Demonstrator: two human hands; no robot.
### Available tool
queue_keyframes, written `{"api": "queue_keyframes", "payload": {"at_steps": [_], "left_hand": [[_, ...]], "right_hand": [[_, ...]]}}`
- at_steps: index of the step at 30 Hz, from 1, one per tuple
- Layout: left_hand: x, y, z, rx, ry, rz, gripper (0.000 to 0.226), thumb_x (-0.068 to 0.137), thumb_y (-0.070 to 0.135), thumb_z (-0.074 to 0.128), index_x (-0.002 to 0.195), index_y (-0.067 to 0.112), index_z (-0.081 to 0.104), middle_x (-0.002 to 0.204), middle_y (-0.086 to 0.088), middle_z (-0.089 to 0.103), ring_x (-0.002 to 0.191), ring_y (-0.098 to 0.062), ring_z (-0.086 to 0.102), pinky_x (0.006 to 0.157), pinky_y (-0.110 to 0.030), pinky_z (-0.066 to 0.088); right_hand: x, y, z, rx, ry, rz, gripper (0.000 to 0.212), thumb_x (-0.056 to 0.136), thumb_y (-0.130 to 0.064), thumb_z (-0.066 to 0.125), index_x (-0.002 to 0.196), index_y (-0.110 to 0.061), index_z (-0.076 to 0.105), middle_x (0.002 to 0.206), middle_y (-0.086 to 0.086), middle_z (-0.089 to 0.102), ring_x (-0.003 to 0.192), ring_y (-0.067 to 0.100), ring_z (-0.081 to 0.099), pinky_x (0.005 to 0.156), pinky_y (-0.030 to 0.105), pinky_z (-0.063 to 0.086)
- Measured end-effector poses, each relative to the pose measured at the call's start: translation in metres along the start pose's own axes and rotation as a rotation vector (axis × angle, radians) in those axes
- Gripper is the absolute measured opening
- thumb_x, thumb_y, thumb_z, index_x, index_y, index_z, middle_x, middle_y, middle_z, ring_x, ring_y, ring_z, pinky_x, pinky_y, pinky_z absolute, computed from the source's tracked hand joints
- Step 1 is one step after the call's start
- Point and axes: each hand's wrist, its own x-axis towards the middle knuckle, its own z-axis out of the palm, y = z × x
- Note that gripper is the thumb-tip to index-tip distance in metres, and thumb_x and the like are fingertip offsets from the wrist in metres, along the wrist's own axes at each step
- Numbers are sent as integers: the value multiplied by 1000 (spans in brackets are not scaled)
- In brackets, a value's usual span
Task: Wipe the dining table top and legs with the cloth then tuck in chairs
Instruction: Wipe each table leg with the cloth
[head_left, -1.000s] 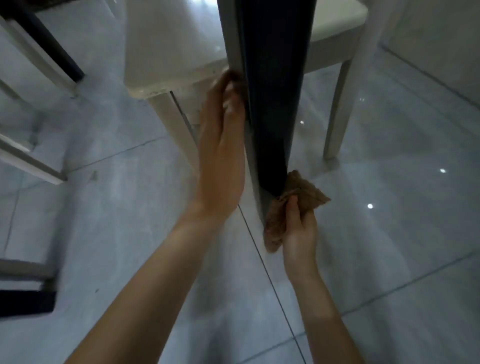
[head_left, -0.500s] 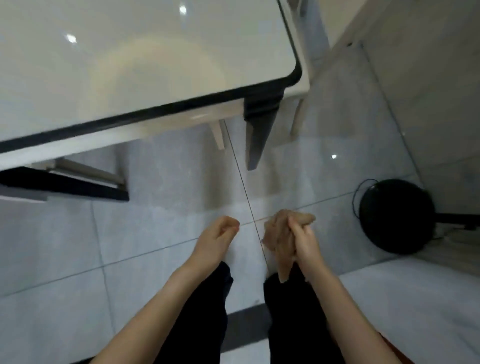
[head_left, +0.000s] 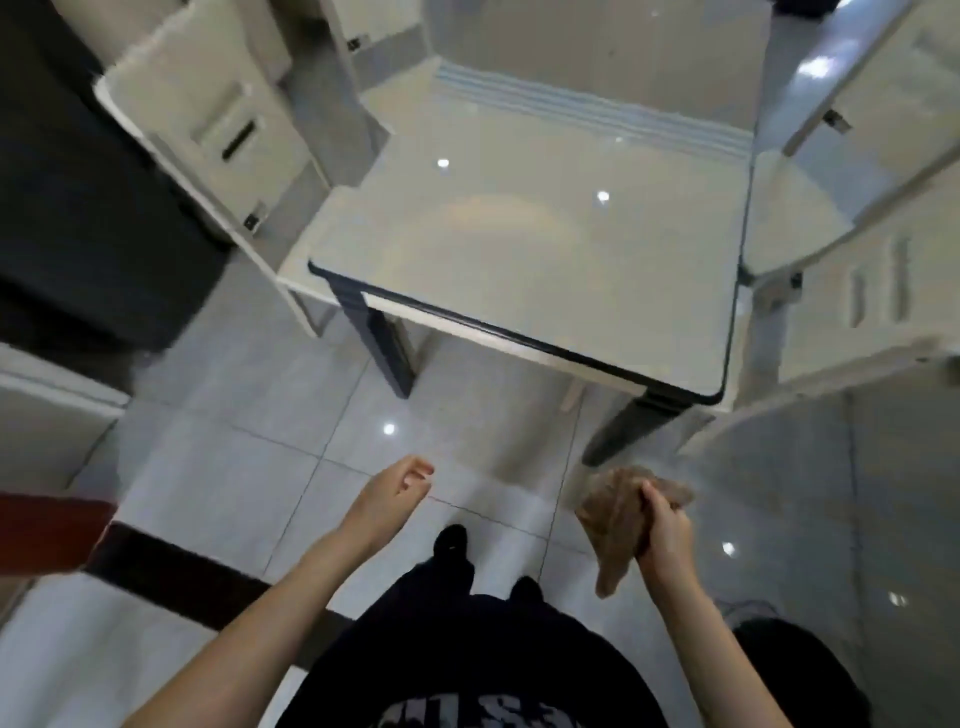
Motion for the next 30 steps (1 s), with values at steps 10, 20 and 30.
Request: {"api": "queue_keyframes", "payload": {"at_steps": [10,20,30], "left_hand": [[-146,-125,51,-647,628,-635,14,93,13,51,96,23,62,89,-4,63,85,-23,60,72,-24,46],[-196,-173,73,-1103,892,-919,24,97,22,41,96,9,61,86,-13,64,73,-26,56,65,-30,41],[-139,-263,-124,-971,845,-764,22,98,21,43,91,13,63,84,-10,62,76,-21,56,63,-22,43]], "right_hand": [[23,5,108,-562,-541,159,35,89,-31,59,105,1,62,105,23,65,97,34,64,91,46,50],[-21,41,279,-644,-758,149,17,97,-18,51,89,-8,63,93,7,65,87,15,62,85,34,49],[24,65,454,-759,-838,40,66,48,-57,82,94,-13,65,102,16,66,96,24,62,90,40,49]]}}
